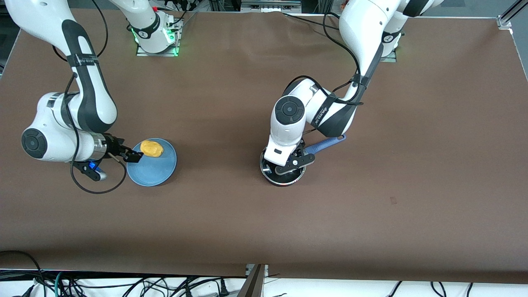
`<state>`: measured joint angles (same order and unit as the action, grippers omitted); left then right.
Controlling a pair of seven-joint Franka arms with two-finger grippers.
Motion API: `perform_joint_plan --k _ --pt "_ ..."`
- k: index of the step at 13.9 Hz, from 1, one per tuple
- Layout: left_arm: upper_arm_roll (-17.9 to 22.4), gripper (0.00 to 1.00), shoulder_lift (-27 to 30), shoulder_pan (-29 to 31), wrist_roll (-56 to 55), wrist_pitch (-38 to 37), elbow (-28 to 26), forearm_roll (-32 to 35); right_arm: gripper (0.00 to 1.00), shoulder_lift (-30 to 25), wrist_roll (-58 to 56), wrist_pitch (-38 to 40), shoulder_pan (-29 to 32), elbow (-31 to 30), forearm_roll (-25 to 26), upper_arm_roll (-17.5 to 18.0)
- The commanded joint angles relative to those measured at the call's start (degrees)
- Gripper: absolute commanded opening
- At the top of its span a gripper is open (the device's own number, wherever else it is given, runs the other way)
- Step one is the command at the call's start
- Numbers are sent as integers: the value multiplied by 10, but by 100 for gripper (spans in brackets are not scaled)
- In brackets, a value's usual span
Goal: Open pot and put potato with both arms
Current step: 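Grasp the lid knob with the left gripper while the right gripper reaches the potato, then lift the lid off the pan while the right gripper grasps the potato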
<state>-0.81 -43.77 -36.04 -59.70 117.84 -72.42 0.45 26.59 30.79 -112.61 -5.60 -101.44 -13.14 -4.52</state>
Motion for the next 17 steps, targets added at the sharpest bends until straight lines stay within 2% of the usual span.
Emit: perform_joint_plan --k 1,5,7,12,14,17 --pt "2 51 35 22 30 -34 8 6 100 -22 37 -66 -1 -68 -31 2" --pt "2 51 78 75 179 -53 -13 7 100 -37 44 -153 -1 -153 -60 14" --pt "4 51 99 113 253 -53 -39 7 100 -49 44 -163 -1 -176 -70 14" --pt "4 51 164 240 555 -8 -162 -18 100 -46 39 -183 -1 -184 -73 14" --pt "5 51 177 284 677 46 -223 -13 100 -44 38 -195 -1 -181 -73 23" --pt "6 52 196 343 782 114 -300 -13 100 -31 35 -216 -1 -181 -73 27"
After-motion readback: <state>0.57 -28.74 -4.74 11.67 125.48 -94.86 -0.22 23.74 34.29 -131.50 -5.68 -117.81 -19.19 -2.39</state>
